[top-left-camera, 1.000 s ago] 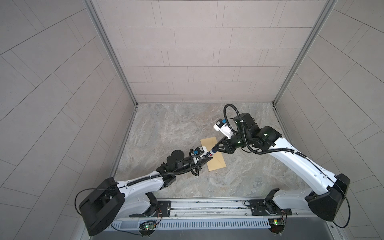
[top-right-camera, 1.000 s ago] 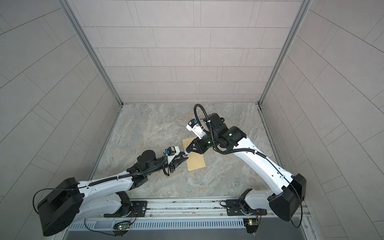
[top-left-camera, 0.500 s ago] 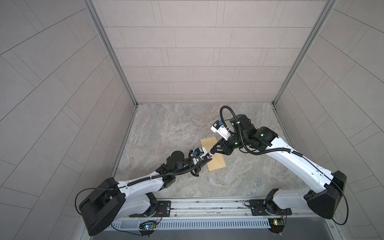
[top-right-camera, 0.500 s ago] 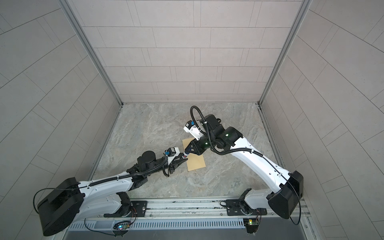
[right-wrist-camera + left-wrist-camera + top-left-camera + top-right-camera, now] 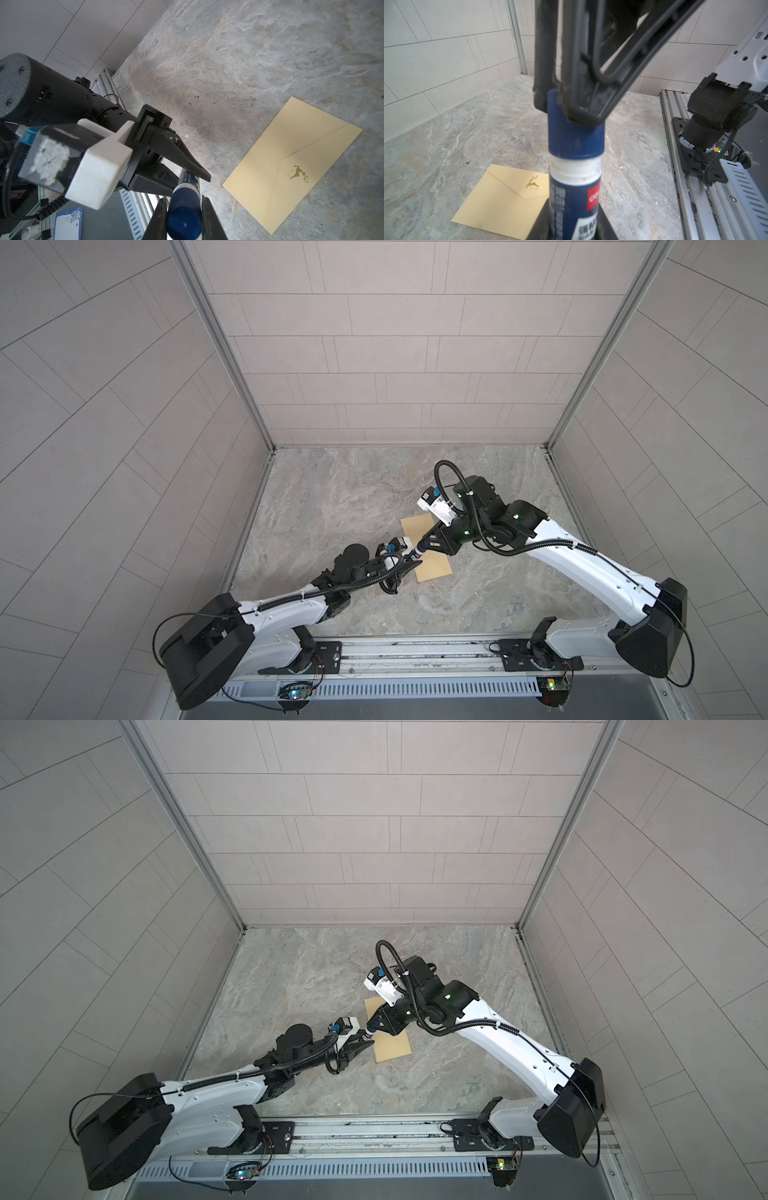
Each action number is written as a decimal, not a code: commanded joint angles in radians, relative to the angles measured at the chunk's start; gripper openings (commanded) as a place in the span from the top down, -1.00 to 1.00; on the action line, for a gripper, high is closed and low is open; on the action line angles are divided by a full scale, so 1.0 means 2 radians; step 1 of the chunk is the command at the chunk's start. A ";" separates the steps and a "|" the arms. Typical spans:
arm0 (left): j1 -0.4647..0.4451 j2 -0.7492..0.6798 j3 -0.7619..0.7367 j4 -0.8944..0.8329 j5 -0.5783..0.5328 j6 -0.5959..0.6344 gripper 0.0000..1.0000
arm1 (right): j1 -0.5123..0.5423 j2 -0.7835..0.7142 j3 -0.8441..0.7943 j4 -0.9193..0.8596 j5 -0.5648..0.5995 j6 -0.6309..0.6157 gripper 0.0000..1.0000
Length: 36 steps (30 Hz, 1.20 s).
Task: Place the letter into the envelope and seal it
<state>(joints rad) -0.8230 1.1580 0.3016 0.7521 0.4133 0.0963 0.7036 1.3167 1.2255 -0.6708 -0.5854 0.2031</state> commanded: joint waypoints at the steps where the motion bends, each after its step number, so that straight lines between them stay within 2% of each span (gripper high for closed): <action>1: -0.002 -0.007 0.016 0.101 -0.004 -0.009 1.00 | 0.023 0.011 -0.019 -0.017 -0.029 0.006 0.75; 36: -0.002 -0.020 0.012 0.125 -0.027 -0.006 1.00 | 0.065 0.061 -0.113 0.042 -0.037 0.052 0.81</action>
<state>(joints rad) -0.8234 1.1618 0.2508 0.6216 0.3702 0.0898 0.7734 1.3819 1.0615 -0.4618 -0.5766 0.2916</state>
